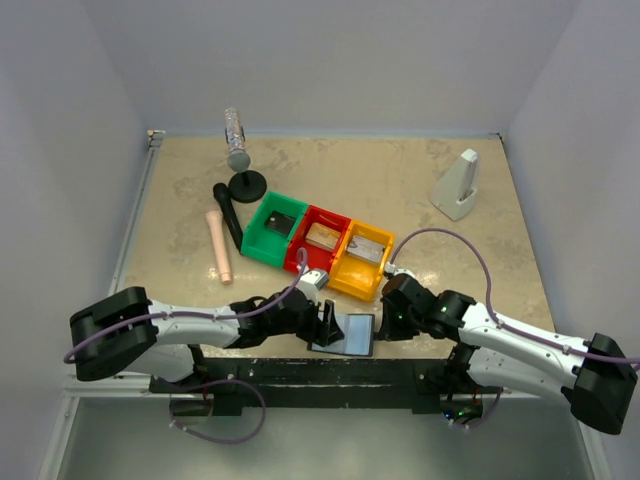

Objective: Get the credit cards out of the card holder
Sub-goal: Remove the credit card from the card holder.

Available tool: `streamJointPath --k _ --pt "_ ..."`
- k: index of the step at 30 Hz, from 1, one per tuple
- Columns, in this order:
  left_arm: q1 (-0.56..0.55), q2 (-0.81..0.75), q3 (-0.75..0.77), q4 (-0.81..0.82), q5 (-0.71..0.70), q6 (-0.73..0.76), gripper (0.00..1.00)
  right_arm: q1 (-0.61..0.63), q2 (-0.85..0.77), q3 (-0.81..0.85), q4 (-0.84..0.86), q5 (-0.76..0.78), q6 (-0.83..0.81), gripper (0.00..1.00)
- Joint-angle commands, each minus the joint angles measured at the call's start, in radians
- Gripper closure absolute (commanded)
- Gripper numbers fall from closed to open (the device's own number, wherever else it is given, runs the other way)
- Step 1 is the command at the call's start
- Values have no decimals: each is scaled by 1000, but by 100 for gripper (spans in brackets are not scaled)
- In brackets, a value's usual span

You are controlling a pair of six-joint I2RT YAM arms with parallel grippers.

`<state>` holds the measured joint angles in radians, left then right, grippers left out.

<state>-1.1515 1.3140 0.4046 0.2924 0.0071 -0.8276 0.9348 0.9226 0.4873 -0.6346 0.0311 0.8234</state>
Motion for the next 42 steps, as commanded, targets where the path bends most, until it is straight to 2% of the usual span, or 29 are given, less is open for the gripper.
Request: streamJointPath --k 1,19,24,30,34,38,42 --pt "-17 40 31 37 60 1 29 -1 -8 -4 16 3 13 100" --pt "-17 7 42 47 60 21 29 -1 -68 -15 -28 21 42 100" --pt "-17 1 56 50 68 33 29 -1 -96 -19 -50 26 49 89" --pt "-19 42 118 44 108 53 29 -2 -117 -18 -63 23 59 66" --pt "-36 91 184 44 136 71 29 -1 -160 -6 -102 36 60 56" --pt "-62 163 267 19 162 97 29 -1 -217 25 -163 72 69 48" --pt "-68 258 324 33 218 97 29 -1 -293 48 -246 119 91 47"
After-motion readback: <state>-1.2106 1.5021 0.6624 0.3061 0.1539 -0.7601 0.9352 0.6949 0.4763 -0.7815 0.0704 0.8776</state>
